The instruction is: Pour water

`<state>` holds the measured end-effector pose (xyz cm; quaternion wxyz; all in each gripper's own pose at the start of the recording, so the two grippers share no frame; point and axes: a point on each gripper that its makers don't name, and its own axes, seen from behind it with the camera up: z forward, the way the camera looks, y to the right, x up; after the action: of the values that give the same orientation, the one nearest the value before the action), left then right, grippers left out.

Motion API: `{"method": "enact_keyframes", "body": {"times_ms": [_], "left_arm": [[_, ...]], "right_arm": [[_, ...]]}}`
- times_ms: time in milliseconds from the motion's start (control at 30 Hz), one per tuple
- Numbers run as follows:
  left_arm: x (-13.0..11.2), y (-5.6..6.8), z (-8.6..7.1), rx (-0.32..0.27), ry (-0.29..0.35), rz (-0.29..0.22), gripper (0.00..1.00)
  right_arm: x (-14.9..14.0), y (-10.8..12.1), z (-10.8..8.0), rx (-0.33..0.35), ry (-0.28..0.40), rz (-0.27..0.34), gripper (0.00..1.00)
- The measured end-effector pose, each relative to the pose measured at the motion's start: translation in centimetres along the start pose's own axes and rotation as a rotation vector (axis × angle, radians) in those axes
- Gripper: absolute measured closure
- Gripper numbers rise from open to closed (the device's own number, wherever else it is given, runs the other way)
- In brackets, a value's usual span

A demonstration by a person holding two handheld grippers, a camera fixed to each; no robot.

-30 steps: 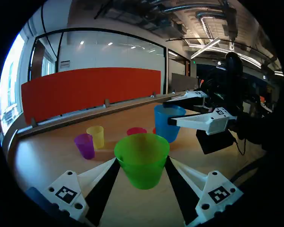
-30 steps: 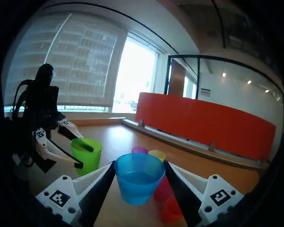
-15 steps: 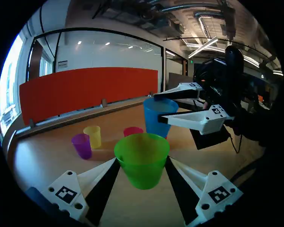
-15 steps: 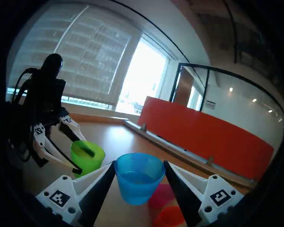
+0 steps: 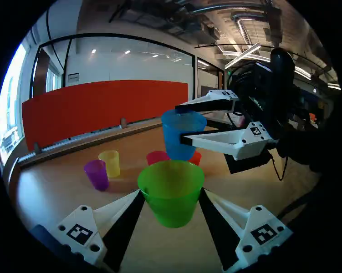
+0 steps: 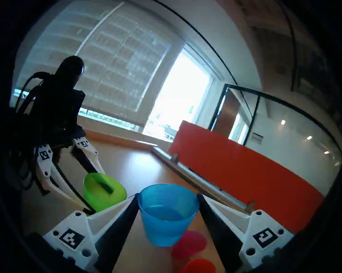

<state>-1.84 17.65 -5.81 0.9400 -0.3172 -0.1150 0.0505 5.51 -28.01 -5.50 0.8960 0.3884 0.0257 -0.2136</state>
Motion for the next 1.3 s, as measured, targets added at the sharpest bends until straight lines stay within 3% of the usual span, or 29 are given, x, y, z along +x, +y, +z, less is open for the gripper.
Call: {"method": "enact_keyframes", "body": {"times_ms": [800, 1300], "left_arm": [[-0.1, 0.9, 0.3, -0.015, -0.004, 0.023, 0.17], [-0.1, 0.9, 0.4, -0.015, -0.002, 0.032, 0.17]], "right_arm": [[1.2, -0.7, 1.0, 0.044, 0.021, -0.211, 0.06], [1.6, -0.8, 1.2, 0.063, 0.024, -0.281, 0.07]]}}
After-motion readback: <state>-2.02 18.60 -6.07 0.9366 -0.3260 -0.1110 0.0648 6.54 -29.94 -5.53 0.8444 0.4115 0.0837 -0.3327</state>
